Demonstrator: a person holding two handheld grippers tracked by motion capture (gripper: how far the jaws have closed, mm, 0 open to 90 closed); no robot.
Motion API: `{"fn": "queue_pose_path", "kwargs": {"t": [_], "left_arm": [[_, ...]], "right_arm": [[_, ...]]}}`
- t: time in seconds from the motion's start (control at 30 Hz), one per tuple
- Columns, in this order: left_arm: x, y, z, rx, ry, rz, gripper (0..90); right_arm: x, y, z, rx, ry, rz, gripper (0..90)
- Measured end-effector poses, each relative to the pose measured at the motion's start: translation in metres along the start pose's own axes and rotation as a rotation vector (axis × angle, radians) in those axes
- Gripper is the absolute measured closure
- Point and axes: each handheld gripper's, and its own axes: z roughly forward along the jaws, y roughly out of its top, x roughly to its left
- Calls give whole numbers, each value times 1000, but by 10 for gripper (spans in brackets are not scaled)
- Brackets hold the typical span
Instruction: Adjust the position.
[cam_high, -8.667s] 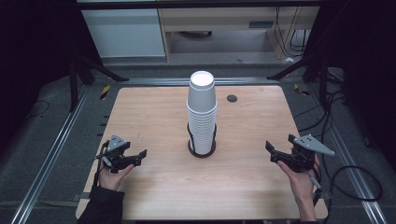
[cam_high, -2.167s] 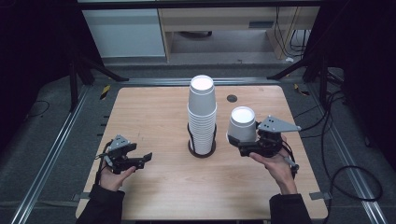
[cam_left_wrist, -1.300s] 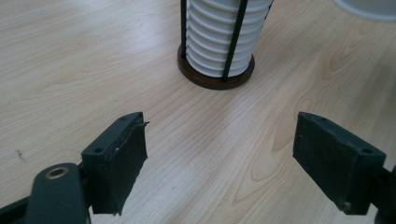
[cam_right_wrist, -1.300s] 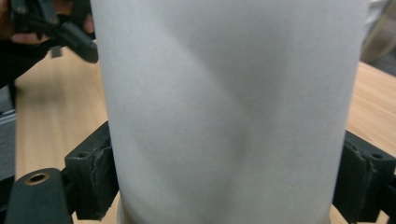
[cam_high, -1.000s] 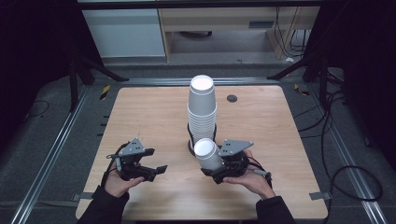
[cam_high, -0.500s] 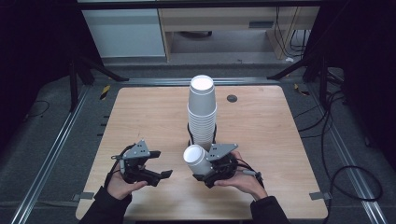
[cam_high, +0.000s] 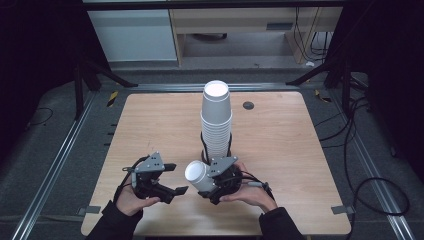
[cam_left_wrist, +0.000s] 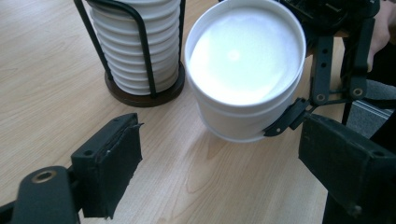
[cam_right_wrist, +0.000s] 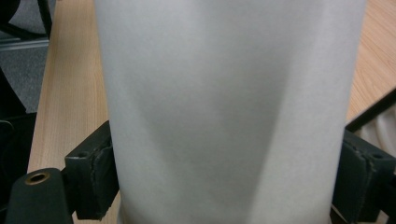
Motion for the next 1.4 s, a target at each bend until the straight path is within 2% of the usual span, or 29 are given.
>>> {"fn": "queue_pose_path", "kwargs": {"t": [0.47, 0.8, 1.13, 1.4], "left_arm": [[-3, 2, 7, 23, -26, 11, 123], [-5, 0, 14, 47, -45, 18, 142], [-5, 0, 14, 58, -46, 18, 166], [-4, 0, 13, 46, -42, 4, 196]], "right_arm": [[11, 8, 18, 26, 41, -60, 128], [16, 18, 26, 33, 51, -89, 128], [19, 24, 29, 38, 56, -97, 128], [18, 26, 29, 44, 57, -90, 127]]}}
